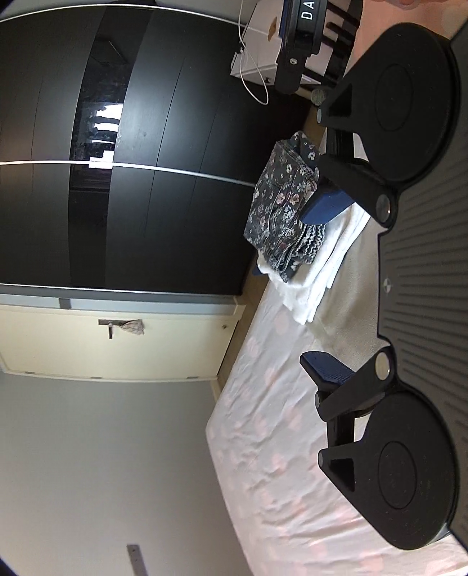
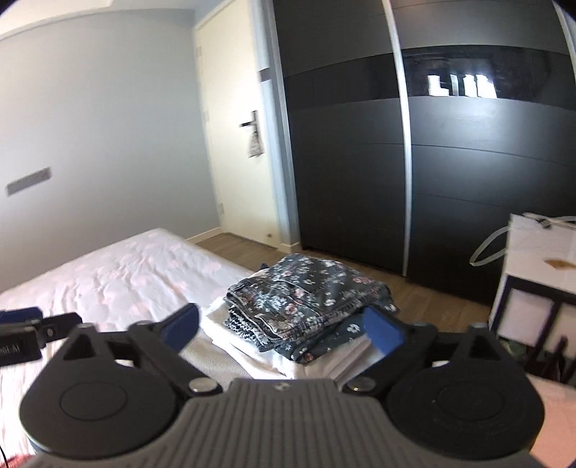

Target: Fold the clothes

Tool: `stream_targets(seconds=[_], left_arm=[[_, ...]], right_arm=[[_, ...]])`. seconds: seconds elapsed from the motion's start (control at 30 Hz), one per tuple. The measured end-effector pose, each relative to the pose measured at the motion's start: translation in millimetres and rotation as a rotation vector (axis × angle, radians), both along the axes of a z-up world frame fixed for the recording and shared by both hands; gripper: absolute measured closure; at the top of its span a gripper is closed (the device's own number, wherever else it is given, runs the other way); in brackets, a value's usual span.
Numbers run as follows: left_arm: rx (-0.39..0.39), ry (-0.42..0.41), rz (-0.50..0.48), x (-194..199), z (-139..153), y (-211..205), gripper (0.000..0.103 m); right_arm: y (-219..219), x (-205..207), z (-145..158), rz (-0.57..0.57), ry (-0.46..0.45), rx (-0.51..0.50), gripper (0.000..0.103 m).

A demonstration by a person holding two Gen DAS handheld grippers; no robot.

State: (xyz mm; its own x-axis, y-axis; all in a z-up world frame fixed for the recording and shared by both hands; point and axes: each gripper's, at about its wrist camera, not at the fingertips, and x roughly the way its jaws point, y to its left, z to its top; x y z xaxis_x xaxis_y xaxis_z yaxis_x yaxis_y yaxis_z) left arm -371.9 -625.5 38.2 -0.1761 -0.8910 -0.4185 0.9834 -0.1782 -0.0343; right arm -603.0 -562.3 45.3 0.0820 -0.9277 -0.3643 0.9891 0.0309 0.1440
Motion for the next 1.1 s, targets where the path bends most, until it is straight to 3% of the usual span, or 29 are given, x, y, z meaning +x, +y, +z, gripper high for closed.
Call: stream_targets(seconds=[0.3, 0.57, 1.1], left_arm=[[-0.024, -0.057, 0.113, -12, -12, 23, 0.023], [-0.024, -0.128, 0.131, -22, -28, 30, 0.023], [0.082, -0.098, 0.126, -32, -48, 23, 0.023]], right_arm=[[30, 2, -1, -0.085, -0.002, 0.035, 0.001], [32, 6, -18, -0.091, 0.012, 0.066, 0.001], [31, 16, -48, -0.062, 0.034, 0.116, 0.001]])
